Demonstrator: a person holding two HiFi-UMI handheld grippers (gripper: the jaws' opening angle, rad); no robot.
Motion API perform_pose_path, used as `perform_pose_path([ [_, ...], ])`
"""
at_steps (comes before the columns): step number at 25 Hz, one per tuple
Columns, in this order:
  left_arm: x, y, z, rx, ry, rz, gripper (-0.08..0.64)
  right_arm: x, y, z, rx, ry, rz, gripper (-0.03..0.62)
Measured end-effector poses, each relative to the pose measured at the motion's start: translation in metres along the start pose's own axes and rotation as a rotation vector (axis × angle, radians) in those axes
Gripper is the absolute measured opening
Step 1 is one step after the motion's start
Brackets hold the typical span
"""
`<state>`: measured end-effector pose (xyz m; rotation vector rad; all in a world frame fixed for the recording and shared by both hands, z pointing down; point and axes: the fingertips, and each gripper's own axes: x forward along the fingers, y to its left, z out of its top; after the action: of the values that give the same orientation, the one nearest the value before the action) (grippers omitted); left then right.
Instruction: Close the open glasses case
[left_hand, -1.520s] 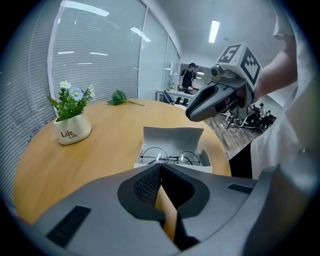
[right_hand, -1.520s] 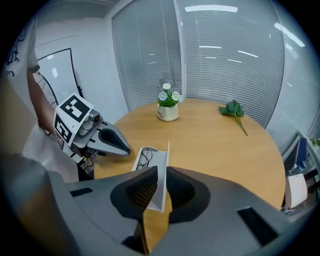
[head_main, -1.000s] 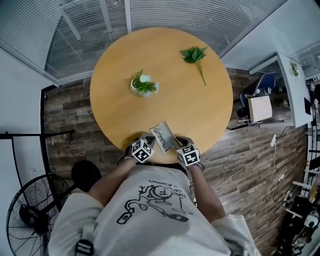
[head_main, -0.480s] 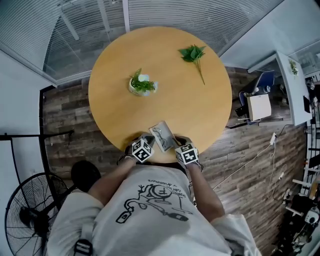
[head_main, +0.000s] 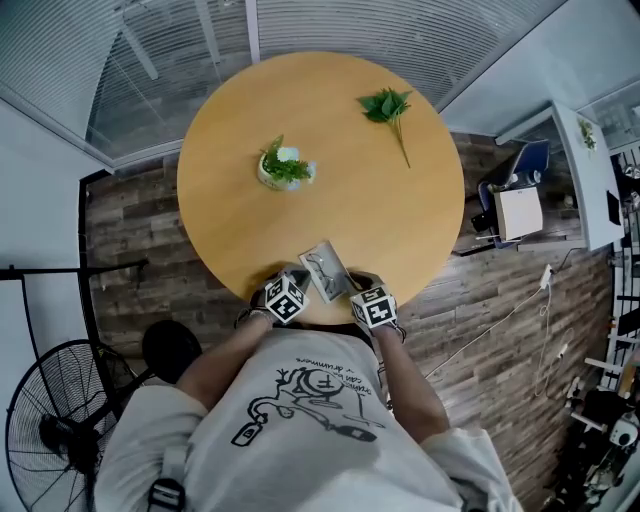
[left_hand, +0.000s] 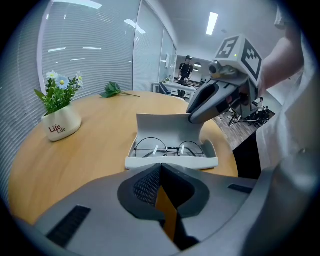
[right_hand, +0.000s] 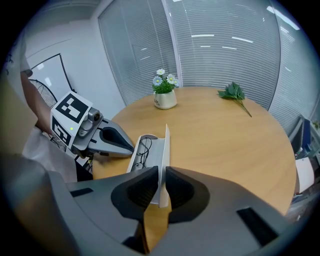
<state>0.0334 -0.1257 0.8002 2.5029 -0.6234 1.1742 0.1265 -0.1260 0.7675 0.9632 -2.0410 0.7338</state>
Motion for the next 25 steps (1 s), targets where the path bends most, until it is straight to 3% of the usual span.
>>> perform_pose_path([
  [10,0.002,0.000,-0.003,0.020,0.016,0.004,0.020,0.002,0.005,-0.002,0.009,-0.011,0.003,0.052],
  [25,0.001,0.001,-0.002,-0.027,0.017,0.000,0.020,0.001,0.012,-0.001,0.031,-0.026,0.004,0.060],
])
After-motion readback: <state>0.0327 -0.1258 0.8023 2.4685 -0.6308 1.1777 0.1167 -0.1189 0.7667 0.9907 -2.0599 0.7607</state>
